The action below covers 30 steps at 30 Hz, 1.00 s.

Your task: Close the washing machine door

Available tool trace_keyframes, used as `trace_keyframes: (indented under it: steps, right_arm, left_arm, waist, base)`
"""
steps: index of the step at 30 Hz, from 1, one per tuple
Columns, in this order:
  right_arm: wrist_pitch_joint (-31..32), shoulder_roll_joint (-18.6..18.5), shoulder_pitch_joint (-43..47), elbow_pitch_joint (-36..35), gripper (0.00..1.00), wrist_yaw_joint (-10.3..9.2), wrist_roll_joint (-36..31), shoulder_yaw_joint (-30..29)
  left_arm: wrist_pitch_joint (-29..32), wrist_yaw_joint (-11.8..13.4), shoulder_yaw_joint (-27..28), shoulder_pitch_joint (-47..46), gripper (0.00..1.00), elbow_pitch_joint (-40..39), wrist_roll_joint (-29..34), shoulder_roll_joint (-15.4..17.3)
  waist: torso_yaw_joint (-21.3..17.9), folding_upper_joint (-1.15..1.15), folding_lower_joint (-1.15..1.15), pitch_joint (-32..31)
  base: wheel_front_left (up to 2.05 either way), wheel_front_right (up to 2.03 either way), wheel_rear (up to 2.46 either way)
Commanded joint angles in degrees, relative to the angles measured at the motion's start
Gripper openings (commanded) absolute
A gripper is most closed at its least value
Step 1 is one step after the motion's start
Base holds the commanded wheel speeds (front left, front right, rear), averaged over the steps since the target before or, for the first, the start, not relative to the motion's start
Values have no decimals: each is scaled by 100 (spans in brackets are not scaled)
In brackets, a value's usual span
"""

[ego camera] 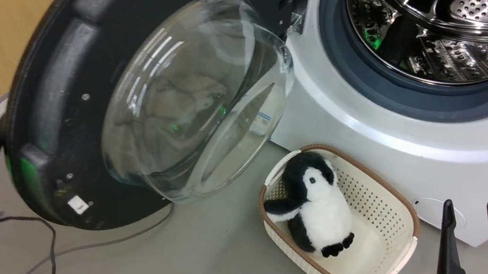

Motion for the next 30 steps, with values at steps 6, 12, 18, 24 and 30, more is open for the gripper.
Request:
trace_keyframes:
  steps: [6, 12, 18, 24, 30]
  right_arm:
    - [-117, 17, -114, -38, 100, 4, 128, -102]
    - [-213, 18, -165, -26, 100, 4, 226, -157]
    - [-251, 18, -200, -27, 100, 5, 233, -134]
    - [-251, 18, -177, -26, 100, 5, 247, -93]
    - [-251, 18, -210, -39, 100, 5, 265, -52]
  left_arm:
    - [383, -76, -541, 373, 0, -480, -695, 165]
    - [396, -127, -1679, 834, 0, -1249, -1038, 396]
    - [99, -147, -2620, 994, 0, -1790, -1139, 545]
    - [-303, -147, -3584, 1030, 0, -2025, -1010, 634]
    - [-1014, -147, -4427, 960, 0, -1833, -842, 700]
  waist:
    - [129, 0, 0, 17]
    - [195, 0, 0, -17]
    - [2, 0, 0, -81]
    - [-375, 0, 0, -158]
    - [-833, 0, 0, -126]
  base:
    - [0, 0, 0]
    - [0, 0, 0]
    - [0, 0, 0]
    - [0, 0, 0]
    - [0, 0, 0]
